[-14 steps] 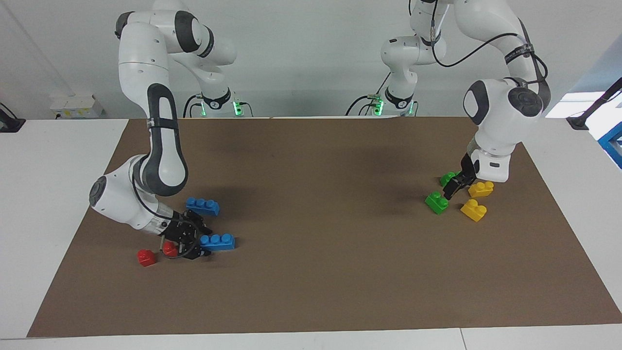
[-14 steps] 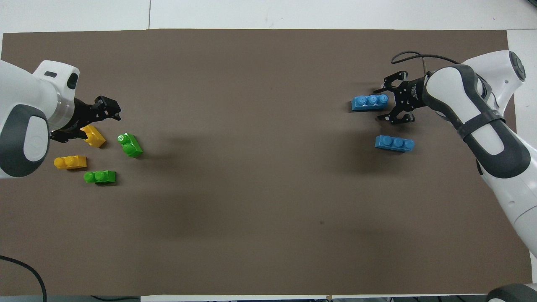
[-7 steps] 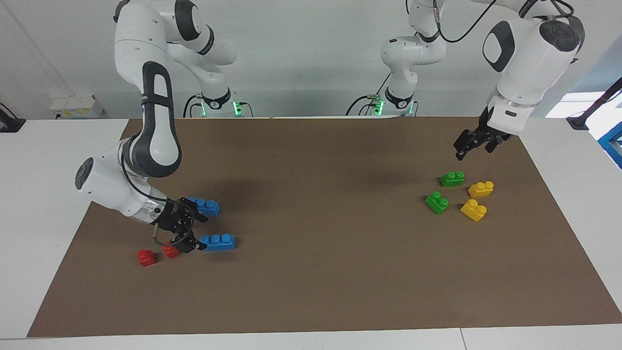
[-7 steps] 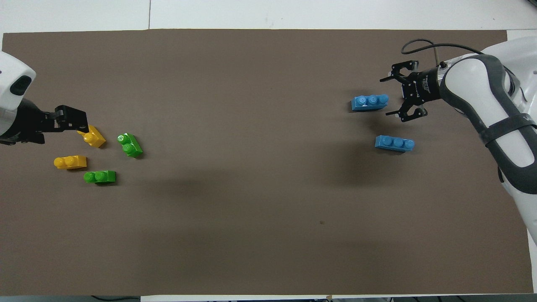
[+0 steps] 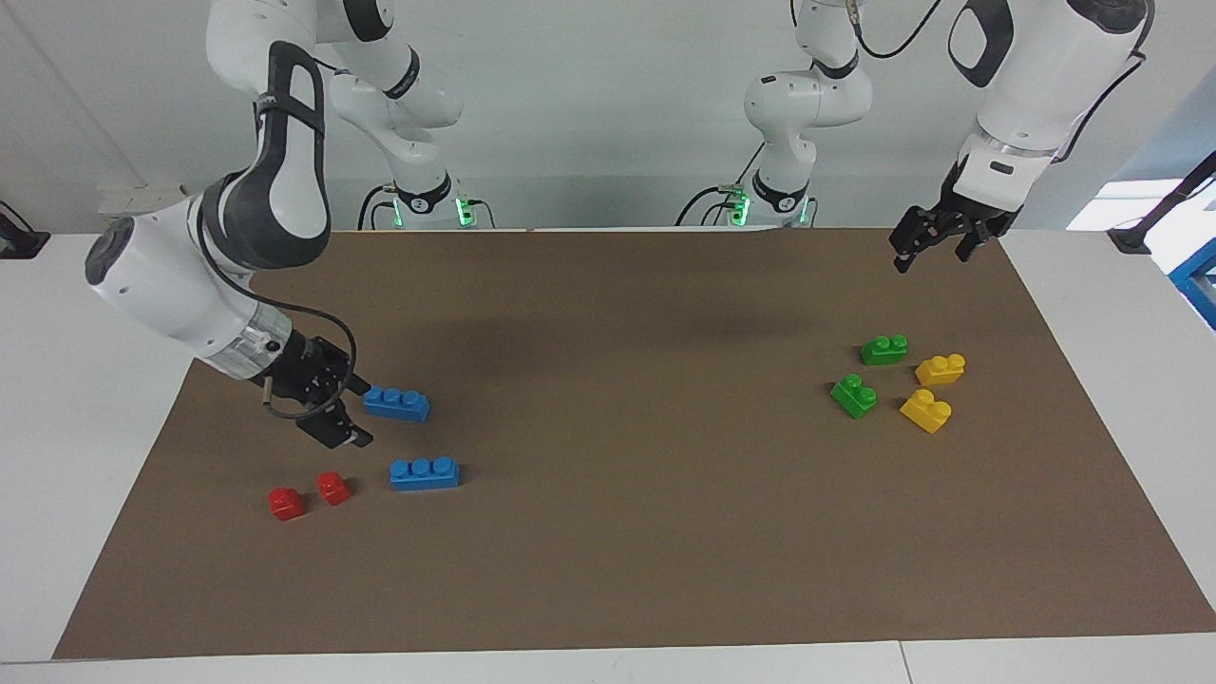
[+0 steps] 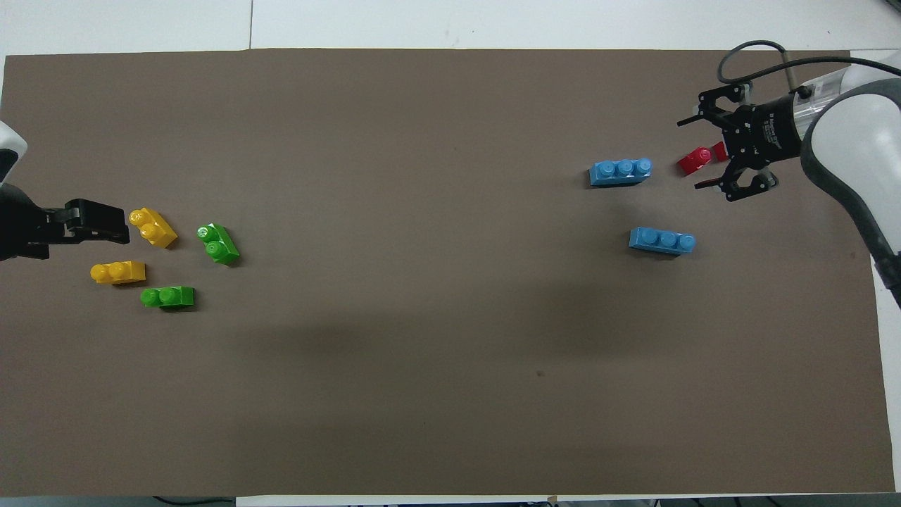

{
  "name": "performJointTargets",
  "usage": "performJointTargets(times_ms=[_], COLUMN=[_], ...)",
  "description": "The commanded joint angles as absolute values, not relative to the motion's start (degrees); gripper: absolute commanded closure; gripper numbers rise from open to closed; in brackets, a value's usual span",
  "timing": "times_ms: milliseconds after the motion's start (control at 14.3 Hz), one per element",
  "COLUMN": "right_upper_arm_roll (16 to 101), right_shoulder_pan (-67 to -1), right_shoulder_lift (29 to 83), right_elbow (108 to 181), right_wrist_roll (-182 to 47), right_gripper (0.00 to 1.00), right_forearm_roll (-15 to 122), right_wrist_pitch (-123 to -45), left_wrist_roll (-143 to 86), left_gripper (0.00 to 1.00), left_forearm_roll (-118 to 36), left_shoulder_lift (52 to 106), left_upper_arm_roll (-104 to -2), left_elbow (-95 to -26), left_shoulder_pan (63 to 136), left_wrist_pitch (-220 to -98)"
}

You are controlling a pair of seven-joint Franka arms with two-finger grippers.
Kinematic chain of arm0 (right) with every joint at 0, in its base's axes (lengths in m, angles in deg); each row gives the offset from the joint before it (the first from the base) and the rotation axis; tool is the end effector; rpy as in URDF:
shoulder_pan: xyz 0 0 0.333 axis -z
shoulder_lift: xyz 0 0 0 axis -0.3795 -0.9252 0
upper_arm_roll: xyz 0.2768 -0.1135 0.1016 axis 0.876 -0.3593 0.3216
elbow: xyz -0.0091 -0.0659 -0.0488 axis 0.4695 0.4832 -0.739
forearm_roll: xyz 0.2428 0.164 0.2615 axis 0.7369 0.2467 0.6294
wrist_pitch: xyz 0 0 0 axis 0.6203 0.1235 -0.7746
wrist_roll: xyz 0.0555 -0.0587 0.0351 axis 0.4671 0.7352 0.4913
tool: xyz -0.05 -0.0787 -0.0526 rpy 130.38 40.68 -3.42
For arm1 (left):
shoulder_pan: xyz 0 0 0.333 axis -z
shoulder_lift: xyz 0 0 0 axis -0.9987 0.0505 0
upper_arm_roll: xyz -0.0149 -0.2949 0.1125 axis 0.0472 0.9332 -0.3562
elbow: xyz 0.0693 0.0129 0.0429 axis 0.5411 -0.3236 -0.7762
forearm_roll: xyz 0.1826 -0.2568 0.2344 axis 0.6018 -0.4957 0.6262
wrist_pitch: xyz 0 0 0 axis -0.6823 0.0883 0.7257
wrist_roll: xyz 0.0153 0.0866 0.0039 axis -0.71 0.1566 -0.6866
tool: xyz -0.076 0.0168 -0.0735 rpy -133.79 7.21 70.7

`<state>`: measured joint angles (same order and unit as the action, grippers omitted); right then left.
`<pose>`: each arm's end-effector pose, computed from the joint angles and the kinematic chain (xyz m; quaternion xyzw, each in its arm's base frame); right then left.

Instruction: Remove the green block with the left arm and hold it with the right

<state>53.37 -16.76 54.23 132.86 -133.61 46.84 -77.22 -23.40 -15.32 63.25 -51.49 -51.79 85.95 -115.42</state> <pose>0.6540 -0.0137 0.4634 -0.8026 0.5610 0.0826 0.1854 0.5259 -0.0331 0.5981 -0.9984 -0.0560 0.0006 0.0106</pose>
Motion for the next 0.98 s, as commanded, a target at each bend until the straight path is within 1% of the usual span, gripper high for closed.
performJointTargets(times_ms=[0,210,350,631,911], right_upper_arm_roll=[53.85,53.85,53.85,53.94,54.47], right_shoulder_pan=[-16.68,-16.68,-16.50,-16.85,-17.99], right_shoulder_lift=[57.96,61.91,64.37,69.03,71.24], right_elbow=[131.56,131.56,131.65,131.74,132.18], right_wrist_roll=[-129.83,-119.64,-115.24,-101.20,-90.37], right_gripper=[0.00,0.00,0.00,0.00,0.00], right_forearm_roll=[42.72,38.68,37.18,34.28,30.33], right_wrist_pitch=[-74.52,-71.63,-68.56,-60.65,-55.45], left_wrist_roll=[-22.21,-22.12,-22.21,-22.12,-22.12], left_gripper=[0.00,0.00,0.00,0.00,0.00], left_forearm_roll=[-16.30,-17.53,-17.88,-18.33,-18.33], left_shoulder_lift=[64.03,65.96,66.50,66.59,66.32], left_upper_arm_roll=[-53.00,-53.18,-53.18,-53.18,-53.09], left_elbow=[-49.01,-44.88,-43.29,-44.25,-43.81], left_shoulder_pan=[86.31,86.23,86.31,86.40,86.23], left_wrist_pitch=[-110.02,-105.37,-104.65,-105.87,-105.08])
